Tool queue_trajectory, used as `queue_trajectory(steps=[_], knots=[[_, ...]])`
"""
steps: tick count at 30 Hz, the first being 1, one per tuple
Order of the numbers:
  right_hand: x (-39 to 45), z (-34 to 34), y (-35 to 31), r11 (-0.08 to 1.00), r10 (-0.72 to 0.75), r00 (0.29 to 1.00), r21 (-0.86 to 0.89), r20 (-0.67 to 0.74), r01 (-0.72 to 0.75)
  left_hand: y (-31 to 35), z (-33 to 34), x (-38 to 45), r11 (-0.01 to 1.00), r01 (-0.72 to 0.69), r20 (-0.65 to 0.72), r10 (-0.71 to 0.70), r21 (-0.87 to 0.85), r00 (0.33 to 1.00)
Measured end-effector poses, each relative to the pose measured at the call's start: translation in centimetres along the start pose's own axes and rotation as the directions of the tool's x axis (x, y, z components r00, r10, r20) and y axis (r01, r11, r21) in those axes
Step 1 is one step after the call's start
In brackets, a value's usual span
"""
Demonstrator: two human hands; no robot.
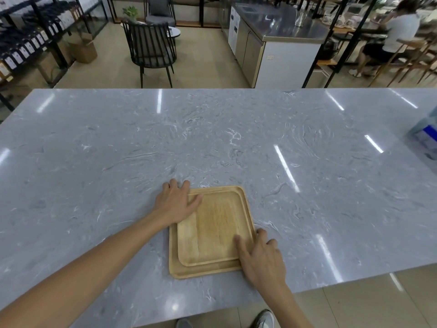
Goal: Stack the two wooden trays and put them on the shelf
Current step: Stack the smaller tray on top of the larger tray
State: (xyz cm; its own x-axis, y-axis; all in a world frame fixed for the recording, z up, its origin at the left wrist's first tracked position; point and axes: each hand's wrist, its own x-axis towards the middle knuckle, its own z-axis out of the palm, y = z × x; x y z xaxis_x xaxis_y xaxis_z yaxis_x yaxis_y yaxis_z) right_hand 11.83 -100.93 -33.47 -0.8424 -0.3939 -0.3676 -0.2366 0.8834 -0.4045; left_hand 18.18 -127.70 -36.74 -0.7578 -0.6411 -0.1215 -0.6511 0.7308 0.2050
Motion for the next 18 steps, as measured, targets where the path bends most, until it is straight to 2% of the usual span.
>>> queue_trajectory(steps=[6,10,13,18], knots=[[0.4,-0.1,-0.3,0.977,0.080,0.996,0.196,0.039,-0.086,0.4,-0.5,0.2,0.995,0.070,0.050,-0.067,-0.068,0.997],[0.9,-0.3,-0.3,0.900,0.089,0.988,0.415,0.124,-0.133,0.1,-1.7,0.1,0.987,0.110,0.101,-0.098,-0.121,0.990],[1.2,-0.7,-0.7,0.840,0.044,0.991,0.532,0.129,-0.107,-0.3,-3.5,0.1,0.984,0.109,0.084,-0.098,-0.143,0.992],[1.7,-2.4,-2.2,0.827,-0.069,0.991,0.563,0.111,-0.005,-0.8,-6.8,-0.2,0.982,0.094,0.028,-0.090,-0.163,0.996]])
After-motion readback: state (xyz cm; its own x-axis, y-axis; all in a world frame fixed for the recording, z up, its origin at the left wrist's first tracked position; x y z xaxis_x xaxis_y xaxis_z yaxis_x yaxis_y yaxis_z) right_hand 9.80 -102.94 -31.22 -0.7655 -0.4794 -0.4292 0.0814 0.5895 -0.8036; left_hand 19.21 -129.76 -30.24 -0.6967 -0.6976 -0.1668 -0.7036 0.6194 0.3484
